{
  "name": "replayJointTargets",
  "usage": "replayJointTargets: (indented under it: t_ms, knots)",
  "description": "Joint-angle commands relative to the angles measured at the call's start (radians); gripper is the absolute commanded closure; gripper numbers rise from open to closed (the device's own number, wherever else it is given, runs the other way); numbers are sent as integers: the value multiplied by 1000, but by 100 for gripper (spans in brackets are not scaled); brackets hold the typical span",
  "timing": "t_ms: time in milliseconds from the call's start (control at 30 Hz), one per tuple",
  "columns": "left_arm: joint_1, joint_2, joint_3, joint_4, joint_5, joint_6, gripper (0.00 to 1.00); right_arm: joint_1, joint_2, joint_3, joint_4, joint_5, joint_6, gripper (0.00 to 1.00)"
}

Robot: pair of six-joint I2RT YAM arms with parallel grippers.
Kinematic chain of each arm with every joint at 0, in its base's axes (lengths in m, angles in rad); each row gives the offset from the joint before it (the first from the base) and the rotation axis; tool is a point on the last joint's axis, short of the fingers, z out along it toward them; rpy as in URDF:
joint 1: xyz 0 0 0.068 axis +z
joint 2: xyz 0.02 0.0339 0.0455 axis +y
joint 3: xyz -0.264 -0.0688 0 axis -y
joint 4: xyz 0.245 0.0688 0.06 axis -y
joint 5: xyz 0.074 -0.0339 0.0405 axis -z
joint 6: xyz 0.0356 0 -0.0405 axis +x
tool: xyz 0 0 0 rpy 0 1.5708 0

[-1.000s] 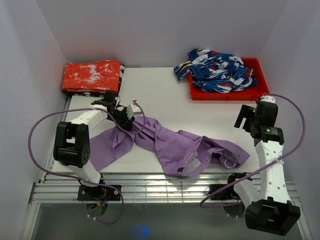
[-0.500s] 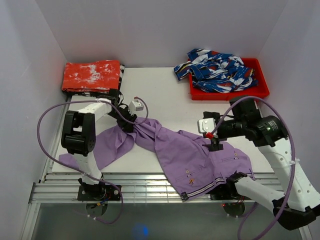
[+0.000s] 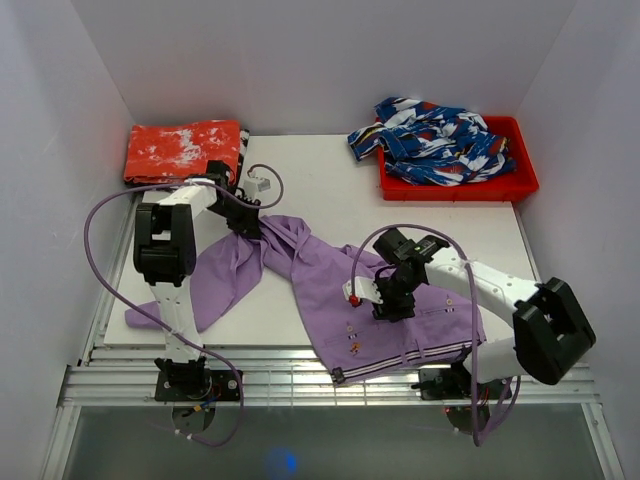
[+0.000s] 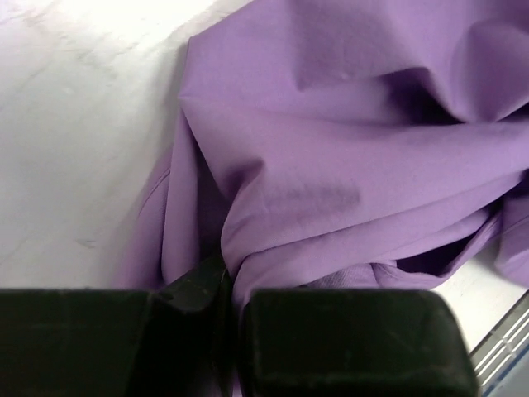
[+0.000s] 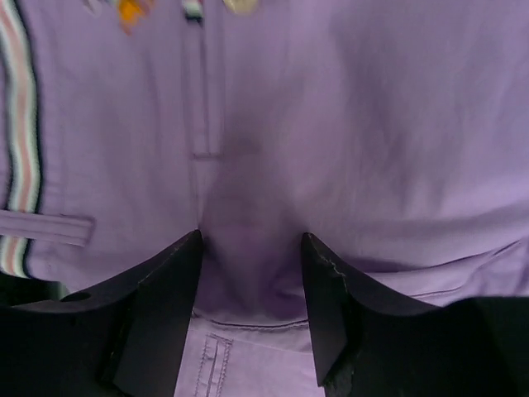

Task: Fold and stack the trousers
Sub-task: Flatten the trousers out

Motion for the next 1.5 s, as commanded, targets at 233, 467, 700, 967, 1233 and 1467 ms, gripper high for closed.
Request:
replayJointTargets:
  t_ms: [233,467,700,967,1233,1467]
  knots:
    - [33,10,16,29,-32,-108,82,-258,270,149,298,173,-66,54]
    - [42,2,2,44,-38,-140,72,-110,139,335,49,33,38,36]
    - [45,-1,-10,45,-18,-175,67,152,39,194,87,72,448,6]
    - [50,-5,-15,55,-24,-194,67,179,0,49,182,55,566,22]
    - [51,-11,-32,55,-46,-194,66,300,54,13,231,38,653,21]
    - [50,-13,-38,59,-47,-200,66,380,126,-26,348,160,756,26]
